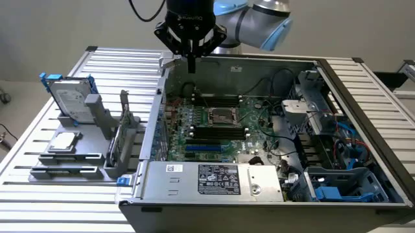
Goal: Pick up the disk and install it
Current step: 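Reach for the disk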
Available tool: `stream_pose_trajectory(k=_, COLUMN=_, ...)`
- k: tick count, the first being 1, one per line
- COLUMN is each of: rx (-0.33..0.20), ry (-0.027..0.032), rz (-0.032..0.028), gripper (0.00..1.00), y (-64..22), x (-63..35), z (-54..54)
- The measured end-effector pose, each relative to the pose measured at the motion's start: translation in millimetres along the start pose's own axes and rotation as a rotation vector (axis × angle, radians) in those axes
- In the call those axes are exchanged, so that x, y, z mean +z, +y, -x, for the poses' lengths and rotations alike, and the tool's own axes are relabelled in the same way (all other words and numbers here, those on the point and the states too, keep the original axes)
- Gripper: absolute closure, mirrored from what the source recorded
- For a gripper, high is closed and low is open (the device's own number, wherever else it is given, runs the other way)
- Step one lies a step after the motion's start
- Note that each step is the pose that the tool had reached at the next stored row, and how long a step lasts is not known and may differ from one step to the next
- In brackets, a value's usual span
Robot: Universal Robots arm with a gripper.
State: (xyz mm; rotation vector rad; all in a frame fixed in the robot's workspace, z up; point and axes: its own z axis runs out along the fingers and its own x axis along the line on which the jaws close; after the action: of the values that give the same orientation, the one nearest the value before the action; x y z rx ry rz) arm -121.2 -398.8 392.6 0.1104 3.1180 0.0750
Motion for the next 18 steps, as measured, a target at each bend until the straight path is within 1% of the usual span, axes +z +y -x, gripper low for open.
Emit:
stream_pose_trajectory(k=11, rx=0.0, ry=0.0001, rz=-0.0003, gripper=0.89, y=0.2, x=-0.1, z=-0.3)
stream_pose_trajectory(k=12, rx=-0.001, ry=-0.0001, rz=-0.0019, gripper=0.89, y=3.1, x=0.2, z=-0.8)
stream_pose_trajectory(k=13, rx=-0.001, ry=-0.0002, rz=-0.0054, gripper=0.89, y=7.4, x=0.3, z=-1.7)
stream_pose_trajectory(k=15, rx=-0.001, ry=-0.0007, rz=-0.0102, gripper=0.89, y=16.2, x=0.8, z=-3.6)
stream_pose_trajectory(k=16, rx=-0.001, ry=-0.0006, rz=-0.0116, gripper=0.89, y=20.7, x=1.1, z=-4.6)
stream_pose_trajectory(k=18, rx=-0.001, ry=-0.0011, rz=-0.0121, gripper=0.89, y=29.3, x=1.9, z=-8.5)
